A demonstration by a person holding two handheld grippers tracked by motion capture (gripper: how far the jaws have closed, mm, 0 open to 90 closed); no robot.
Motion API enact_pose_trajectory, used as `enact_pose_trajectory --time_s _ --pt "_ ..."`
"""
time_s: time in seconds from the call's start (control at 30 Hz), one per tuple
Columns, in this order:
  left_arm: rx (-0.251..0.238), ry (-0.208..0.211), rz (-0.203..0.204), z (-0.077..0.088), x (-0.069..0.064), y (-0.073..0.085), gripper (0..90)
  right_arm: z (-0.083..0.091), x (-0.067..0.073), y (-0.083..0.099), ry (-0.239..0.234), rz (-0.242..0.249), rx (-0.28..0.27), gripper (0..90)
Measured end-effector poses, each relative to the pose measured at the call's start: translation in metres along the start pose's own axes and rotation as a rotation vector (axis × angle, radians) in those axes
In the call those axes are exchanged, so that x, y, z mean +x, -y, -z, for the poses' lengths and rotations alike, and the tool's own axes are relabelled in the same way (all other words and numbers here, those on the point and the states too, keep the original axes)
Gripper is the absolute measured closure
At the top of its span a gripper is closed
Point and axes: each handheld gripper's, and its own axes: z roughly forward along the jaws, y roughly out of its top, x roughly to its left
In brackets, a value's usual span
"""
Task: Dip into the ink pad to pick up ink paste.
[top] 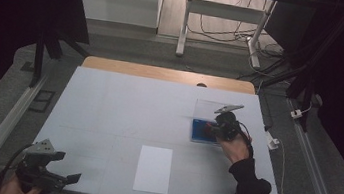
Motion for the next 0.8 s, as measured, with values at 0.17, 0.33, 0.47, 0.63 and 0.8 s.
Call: enact_pose_trajectory --time_s 0.17,0.33,0.47,0.63,0.8 --pt "0.003 0.0 -0.004 -0.001 0.0 0.0 2.0 -0.001 0.004 0.0 0.026 0.016 0.003 80.6" --pt "0.002 0.002 0.0 0.0 0.001 0.0 2.0 0.0 -0.009 0.005 -0.04 -0.075 -0.024 80.6" --pt "0.002 0.004 0.001 -0.001 0.0 0.0 2.0 0.0 -0.003 0.003 -0.012 -0.023 -0.019 80.5" --pt "0.001 0.003 0.001 0.0 0.0 0.0 2.0 0.001 0.0 0.005 0.004 -0.017 -0.028 80.3" --pt "-0.001 0.004 0.002 0.0 0.001 0.0 2.0 0.002 -0.004 0.006 -0.018 -0.046 -0.04 80.1"
